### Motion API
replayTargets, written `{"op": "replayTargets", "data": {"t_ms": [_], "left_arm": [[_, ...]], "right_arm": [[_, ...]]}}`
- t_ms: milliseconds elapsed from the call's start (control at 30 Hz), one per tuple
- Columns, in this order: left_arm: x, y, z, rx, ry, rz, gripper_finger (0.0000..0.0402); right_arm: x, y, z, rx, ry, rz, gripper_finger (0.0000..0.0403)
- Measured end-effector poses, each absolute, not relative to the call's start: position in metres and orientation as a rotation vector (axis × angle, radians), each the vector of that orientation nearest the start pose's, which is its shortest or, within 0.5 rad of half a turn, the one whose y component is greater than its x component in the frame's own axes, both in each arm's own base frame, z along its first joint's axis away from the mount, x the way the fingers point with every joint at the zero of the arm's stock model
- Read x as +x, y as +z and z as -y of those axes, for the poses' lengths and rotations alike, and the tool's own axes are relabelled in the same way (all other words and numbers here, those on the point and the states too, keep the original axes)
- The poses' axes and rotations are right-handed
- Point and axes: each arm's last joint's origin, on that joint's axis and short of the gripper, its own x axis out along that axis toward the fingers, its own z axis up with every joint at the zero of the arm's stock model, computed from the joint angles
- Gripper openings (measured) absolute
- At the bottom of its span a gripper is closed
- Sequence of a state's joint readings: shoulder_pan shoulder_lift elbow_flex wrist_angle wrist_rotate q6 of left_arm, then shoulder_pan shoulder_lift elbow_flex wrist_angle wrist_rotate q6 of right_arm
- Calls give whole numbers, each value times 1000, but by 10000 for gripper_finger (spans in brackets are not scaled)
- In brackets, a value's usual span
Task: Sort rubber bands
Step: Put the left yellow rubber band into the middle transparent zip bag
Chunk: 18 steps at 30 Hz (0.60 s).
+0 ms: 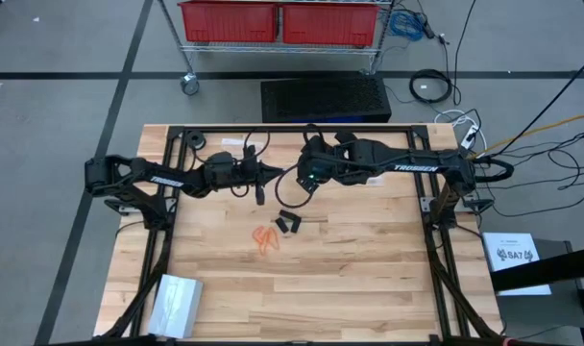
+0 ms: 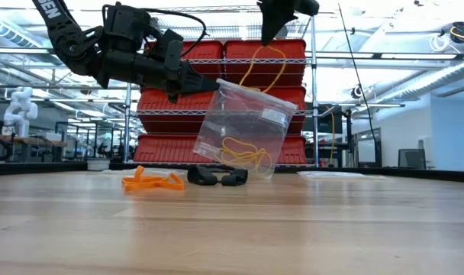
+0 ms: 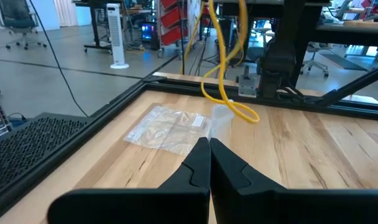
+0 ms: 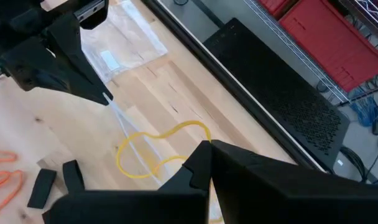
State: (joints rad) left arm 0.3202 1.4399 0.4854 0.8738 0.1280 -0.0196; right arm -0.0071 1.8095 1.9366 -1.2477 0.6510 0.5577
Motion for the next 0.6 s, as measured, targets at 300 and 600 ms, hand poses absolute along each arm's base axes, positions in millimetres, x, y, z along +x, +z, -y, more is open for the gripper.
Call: {"op": "replayTargets", "data": {"t_ms": [300, 600], "left_arm": [[260, 192, -82, -38, 193, -77, 0], [260, 192, -82, -37, 193, -77, 0]], "right_arm": [[355, 371, 21, 102, -884, -855, 0], [354, 371, 21, 112, -890, -860, 0]]}}
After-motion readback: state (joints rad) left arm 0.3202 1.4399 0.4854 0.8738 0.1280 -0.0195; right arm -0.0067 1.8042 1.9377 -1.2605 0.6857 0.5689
